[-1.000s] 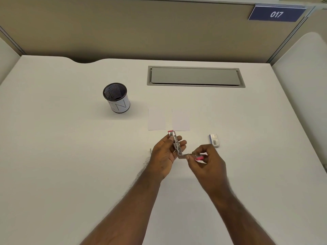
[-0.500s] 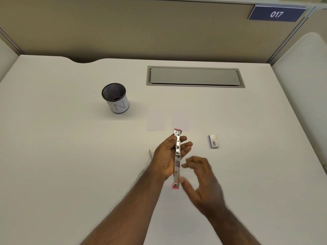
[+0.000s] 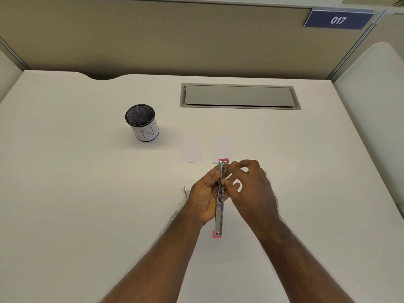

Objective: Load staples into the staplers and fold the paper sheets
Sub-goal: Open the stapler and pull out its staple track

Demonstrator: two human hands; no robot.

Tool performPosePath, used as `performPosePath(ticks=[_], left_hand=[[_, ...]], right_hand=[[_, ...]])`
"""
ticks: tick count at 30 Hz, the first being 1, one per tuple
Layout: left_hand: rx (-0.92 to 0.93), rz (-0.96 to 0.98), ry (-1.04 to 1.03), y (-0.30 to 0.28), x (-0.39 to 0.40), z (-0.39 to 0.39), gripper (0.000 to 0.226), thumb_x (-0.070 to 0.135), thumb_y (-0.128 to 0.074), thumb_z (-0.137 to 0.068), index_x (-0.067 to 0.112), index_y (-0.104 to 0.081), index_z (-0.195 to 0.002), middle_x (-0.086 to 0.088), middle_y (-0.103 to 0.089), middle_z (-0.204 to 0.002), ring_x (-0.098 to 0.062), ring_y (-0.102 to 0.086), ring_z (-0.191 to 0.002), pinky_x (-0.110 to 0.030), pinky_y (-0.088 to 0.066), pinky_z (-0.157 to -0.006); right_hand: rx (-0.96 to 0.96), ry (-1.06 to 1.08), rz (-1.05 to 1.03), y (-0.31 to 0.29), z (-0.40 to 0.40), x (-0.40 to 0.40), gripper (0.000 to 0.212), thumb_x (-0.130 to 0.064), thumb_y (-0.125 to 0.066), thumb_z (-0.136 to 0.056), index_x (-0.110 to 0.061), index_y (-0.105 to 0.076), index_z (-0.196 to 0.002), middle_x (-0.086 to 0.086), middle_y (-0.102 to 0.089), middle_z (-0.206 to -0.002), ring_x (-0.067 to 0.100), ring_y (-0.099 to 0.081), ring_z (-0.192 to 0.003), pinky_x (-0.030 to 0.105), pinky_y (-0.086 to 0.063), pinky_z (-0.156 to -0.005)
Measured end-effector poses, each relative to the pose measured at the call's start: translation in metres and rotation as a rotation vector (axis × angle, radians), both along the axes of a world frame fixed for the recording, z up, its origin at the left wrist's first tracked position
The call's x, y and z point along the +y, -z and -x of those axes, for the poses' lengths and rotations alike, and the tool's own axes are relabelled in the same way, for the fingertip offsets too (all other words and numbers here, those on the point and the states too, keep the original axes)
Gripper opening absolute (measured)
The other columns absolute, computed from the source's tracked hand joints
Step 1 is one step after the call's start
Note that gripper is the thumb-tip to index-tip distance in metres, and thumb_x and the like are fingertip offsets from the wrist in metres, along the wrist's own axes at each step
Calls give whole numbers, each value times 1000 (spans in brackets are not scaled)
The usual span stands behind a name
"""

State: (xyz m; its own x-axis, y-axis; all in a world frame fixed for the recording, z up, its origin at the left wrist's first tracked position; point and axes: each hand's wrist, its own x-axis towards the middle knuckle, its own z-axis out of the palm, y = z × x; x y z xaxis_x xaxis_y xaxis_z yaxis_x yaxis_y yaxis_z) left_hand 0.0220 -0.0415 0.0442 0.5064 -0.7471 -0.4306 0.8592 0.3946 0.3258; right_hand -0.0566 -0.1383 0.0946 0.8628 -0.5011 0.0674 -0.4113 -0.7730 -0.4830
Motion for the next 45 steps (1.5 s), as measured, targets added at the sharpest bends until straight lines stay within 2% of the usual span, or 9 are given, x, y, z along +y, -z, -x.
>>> performPosePath(ticks=[4, 12, 21, 26, 29, 35, 39, 43, 45], left_hand=[[-35, -7, 7, 1, 0, 0, 38, 19, -35, -105, 12, -70, -119, -12, -67, -126, -18, -74, -88, -30, -60, -68], [-49, -42, 4, -2, -1, 4, 41, 16, -34, -104, 13, -74, -111, -11, -70, -121, -23, -71, -102, -29, -60, -72], [-25, -107, -27, 1, -1, 10, 30, 10, -38, -103, 5, -63, -119, -14, -75, -105, -24, -74, -88, -28, -60, -65], [10, -149, -71, -1, -1, 11, 31, 9, -42, -101, 2, -60, -126, -16, -75, -98, -23, -74, -78, -24, -58, -55], [10, -165, -76, -1, -1, 10, 30, 11, -42, -102, 4, -64, -121, -16, -74, -99, -26, -74, -81, -22, -58, -53], [-61, -160, -92, 2, 1, 0, 31, 15, -39, -103, 5, -60, -125, -16, -73, -107, -30, -67, -111, -32, -60, -76], [-62, -146, -97, -1, -1, -5, 29, 10, -41, -102, 2, -60, -123, -19, -73, -106, -33, -67, -110, -40, -57, -90], [-110, -129, -52, -2, 5, -5, 33, 11, -38, -103, 2, -57, -129, -19, -71, -110, -33, -65, -113, -46, -52, -97], [-142, -122, 0, -3, 7, -5, 36, 11, -37, -102, 4, -54, -133, -17, -69, -113, -31, -63, -117, -55, -43, -105]], right_hand=[[21, -4, 40, -2, 1, 2, 31, -34, -63, -91, -32, -66, -121, -3, -56, -125, 16, -56, -108, 23, -38, -79], [85, -41, 76, -8, 3, 6, 29, -36, -54, -95, -30, -65, -121, -5, -61, -118, 17, -59, -104, 32, -45, -88], [53, -121, 71, -5, 9, 5, 10, -24, -61, -90, -24, -69, -96, -6, -67, -90, 19, -59, -80, 32, -48, -70], [20, -103, -61, 2, 13, 6, 9, -25, -64, -88, -27, -65, -97, -10, -68, -94, 17, -58, -87, 30, -46, -74], [-71, -75, -71, 1, 16, 10, 6, -23, -70, -86, -24, -67, -90, -8, -71, -92, 17, -61, -83, 27, -46, -72], [-144, -109, -65, 6, 20, 21, 10, -21, -75, -83, -21, -66, -86, -6, -69, -83, 15, -61, -74, 22, -46, -67], [-201, -178, -33, 14, 29, 27, 17, -25, -77, -80, -22, -66, -93, -7, -70, -90, 12, -64, -76, 20, -50, -68], [-232, -164, -204, 13, 34, 26, 21, -49, -58, -89, -34, -61, -104, -24, -66, -99, -2, -62, -90, 10, -50, -70], [-271, -107, -324, 12, 31, 24, 17, -46, -52, -93, -37, -58, -107, -30, -64, -98, -4, -64, -92, 12, -53, -72]])
